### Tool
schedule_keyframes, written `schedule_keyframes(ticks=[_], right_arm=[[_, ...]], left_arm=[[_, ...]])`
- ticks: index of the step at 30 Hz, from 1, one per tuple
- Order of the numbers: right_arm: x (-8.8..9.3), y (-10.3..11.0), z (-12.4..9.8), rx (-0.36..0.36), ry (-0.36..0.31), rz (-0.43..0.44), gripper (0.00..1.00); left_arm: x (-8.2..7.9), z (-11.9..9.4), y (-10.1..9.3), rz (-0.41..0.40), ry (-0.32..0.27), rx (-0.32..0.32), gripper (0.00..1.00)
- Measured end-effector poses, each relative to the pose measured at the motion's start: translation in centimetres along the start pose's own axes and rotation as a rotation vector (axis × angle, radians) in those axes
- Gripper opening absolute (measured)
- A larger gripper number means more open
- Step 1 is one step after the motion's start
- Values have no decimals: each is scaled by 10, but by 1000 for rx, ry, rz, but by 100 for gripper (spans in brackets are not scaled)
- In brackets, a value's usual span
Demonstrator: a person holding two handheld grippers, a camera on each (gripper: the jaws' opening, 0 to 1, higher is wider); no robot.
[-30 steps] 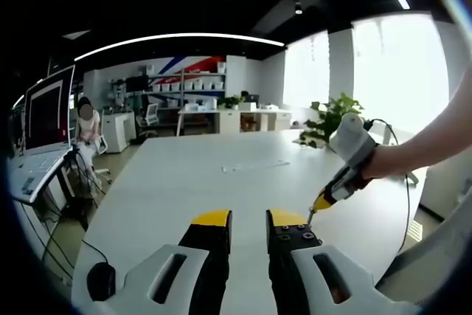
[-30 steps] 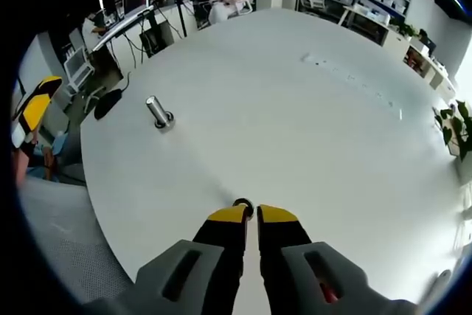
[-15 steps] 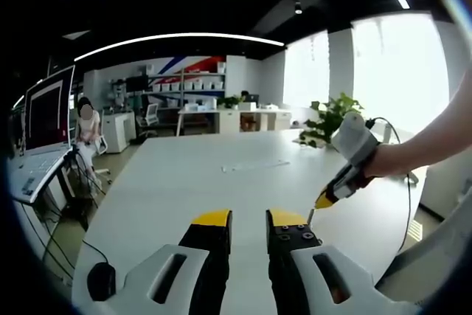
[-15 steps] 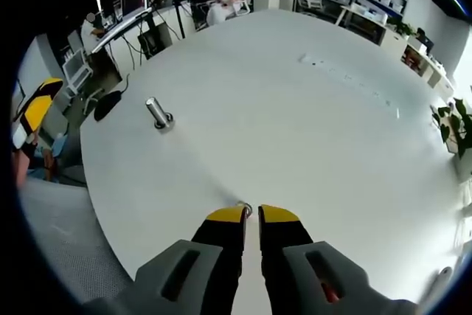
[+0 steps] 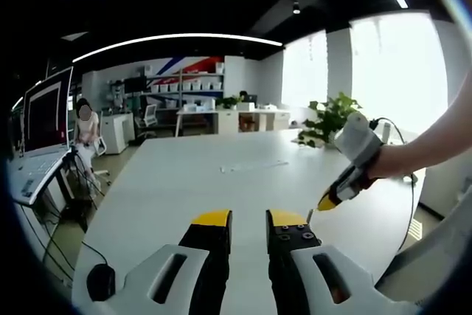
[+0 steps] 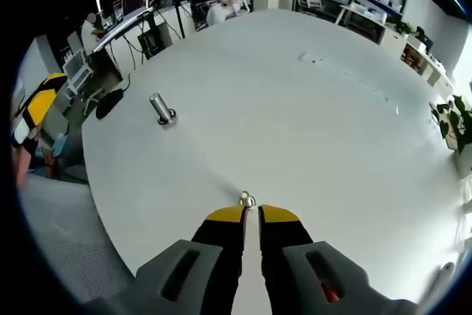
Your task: Place the washer onto the threaded stud by aligning its center hole with the stud, sliding it down to the base, and recovering from edge contact or off-axis alignment until the washer reaches the visible bottom stop.
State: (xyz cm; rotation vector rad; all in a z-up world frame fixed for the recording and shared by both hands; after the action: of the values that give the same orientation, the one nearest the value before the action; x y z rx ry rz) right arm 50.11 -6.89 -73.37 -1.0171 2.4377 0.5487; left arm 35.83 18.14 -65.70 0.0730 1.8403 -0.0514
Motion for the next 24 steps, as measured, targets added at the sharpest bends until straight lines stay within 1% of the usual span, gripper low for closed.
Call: schedule_keyframes(ticks=[6, 12, 20, 24], right_arm=[[9, 3, 0, -4, 4, 18, 9], [16, 6, 1, -10, 24, 23, 9], [20, 9, 8, -26, 36, 34, 10], [23, 13, 15, -38, 58, 33, 11]], left_arm=[[-1, 0, -1, 1, -6, 3, 16], [-3, -1, 0, 1, -19, 0, 16], [-2, -1, 1, -1, -17, -2, 16], [-3, -1, 1, 0, -18, -2, 16]])
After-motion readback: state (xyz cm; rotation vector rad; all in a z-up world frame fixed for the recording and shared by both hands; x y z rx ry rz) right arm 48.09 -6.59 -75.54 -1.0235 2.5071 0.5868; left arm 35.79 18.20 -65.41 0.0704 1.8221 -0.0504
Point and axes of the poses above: the point that each gripper's makers call its tool centre point, and the gripper's own axes: z roughly forward along the fingers, y roughly to its left, x roughly out of its underside, the point moved 9 cm from there along -z, roughly backward along the fingers, and after that the axes turned 11 degrees about -x, right-handed, at the moved point
